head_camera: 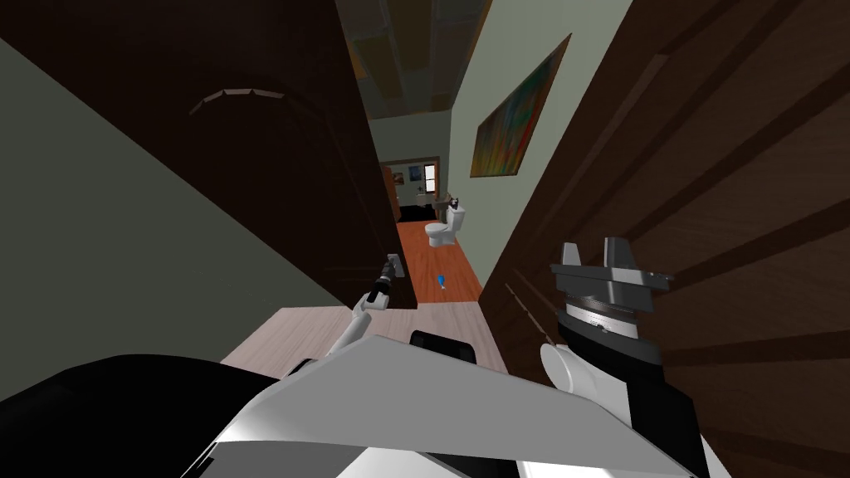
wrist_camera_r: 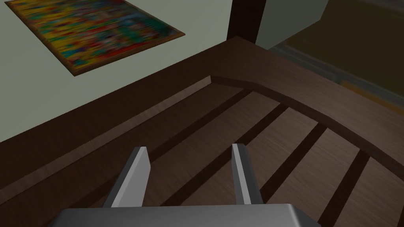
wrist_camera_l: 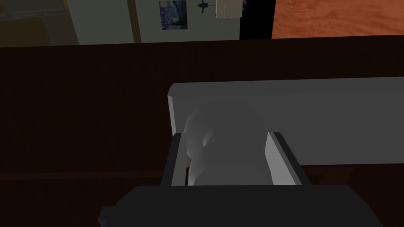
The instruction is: Pull the door open
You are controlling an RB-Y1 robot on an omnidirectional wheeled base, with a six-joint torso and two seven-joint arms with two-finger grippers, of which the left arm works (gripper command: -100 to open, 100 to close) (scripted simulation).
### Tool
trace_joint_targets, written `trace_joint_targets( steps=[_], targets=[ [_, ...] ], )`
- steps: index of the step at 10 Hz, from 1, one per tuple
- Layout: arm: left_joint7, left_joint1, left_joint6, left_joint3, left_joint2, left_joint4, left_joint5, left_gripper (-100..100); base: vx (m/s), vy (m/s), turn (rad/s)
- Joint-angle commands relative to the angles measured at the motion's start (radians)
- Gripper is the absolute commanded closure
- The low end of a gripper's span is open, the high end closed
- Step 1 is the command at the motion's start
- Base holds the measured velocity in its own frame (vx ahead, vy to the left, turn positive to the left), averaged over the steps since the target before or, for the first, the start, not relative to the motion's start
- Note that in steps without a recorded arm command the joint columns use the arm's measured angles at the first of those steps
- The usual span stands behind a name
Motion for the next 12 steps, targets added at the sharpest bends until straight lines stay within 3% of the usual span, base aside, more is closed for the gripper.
trace_joint_targets(
  steps=[1,6,8,9,12],
  targets=[
    [0.015,0.015,-0.002,-0.015,0.015,-0.006,0.002,100,-0.199,0.068,-0.126],
    [0.064,0.037,-0.023,-0.062,0.066,-0.018,0.009,100,-0.204,0.077,-0.142],
    [0.077,0.044,-0.029,-0.075,0.081,-0.021,0.011,100,-0.178,0.066,-0.095],
    [0.072,0.041,-0.027,-0.075,0.073,-0.018,0.009,100,-0.081,0.020,-0.036],
    [0.106,0.074,-0.049,-0.110,0.112,-0.043,0.011,100,-0.203,0.079,-0.125]
  ],
)
